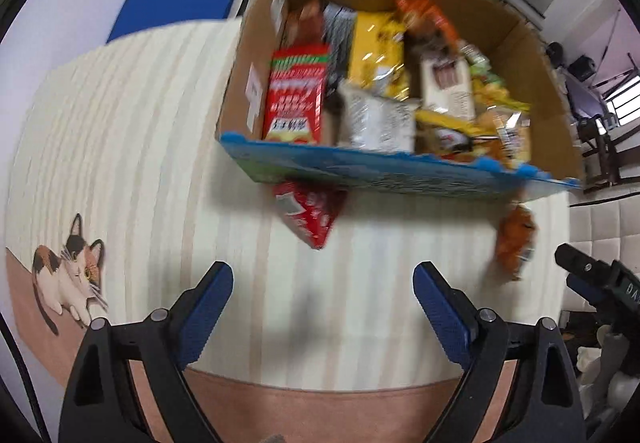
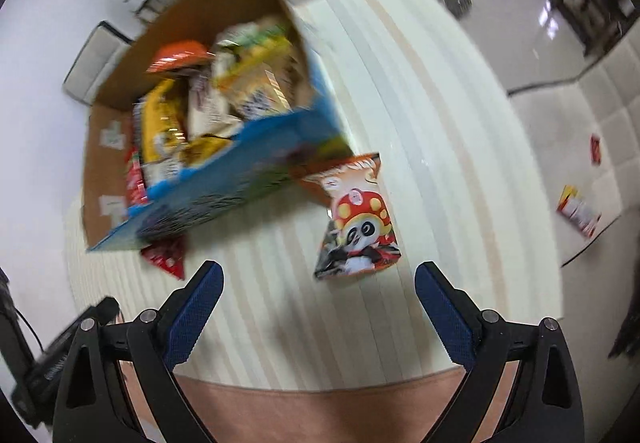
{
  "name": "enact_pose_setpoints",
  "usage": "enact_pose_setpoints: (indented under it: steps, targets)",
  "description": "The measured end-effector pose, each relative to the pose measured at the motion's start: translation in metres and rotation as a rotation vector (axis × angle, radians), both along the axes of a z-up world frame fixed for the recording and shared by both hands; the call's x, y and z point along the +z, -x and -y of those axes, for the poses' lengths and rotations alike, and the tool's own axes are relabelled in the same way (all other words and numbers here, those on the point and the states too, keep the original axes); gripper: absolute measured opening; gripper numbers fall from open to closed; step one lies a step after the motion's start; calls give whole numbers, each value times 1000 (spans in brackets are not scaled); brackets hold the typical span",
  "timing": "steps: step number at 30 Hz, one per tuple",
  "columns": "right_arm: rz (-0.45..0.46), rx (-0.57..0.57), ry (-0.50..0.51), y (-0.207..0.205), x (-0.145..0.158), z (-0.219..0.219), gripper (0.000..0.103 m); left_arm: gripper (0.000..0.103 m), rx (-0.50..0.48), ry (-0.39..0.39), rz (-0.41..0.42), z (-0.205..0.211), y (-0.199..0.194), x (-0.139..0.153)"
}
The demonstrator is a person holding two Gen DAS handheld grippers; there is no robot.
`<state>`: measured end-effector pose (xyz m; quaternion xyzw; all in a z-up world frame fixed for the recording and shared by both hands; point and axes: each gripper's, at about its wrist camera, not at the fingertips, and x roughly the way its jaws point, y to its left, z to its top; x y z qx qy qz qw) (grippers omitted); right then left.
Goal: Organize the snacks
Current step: 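Grasp the small red packet with the left tool while the right tool grasps the orange panda bag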
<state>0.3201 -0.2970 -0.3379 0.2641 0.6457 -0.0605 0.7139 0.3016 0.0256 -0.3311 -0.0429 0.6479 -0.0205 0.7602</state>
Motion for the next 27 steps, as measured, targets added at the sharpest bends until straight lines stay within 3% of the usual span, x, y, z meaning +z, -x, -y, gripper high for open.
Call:
enact_pose_setpoints:
  steps: [6,14,16,17,20,27]
  targets:
    - [-41,4,13,-23,-46,2,99,92,79,41,-65,-26,-20,-42]
    - [-60,20,26,-42,-73,-6,98,91,133,121,-142,-37,-35,-85]
    - [-61,20,29,-43,-76,-9,92,85,138,128,-136,-36,-36,-91]
    - [-64,21,35,-44,-78,-11,84,72,140,127,-132,-36,-36,-93]
    - [-77,31,59,-46,-83,-17,54,50,141,130,-91,-37,-34,-91]
    - [-97,70,69,-31,-85,-29,47,47,145,134,-96,-40,0,-87]
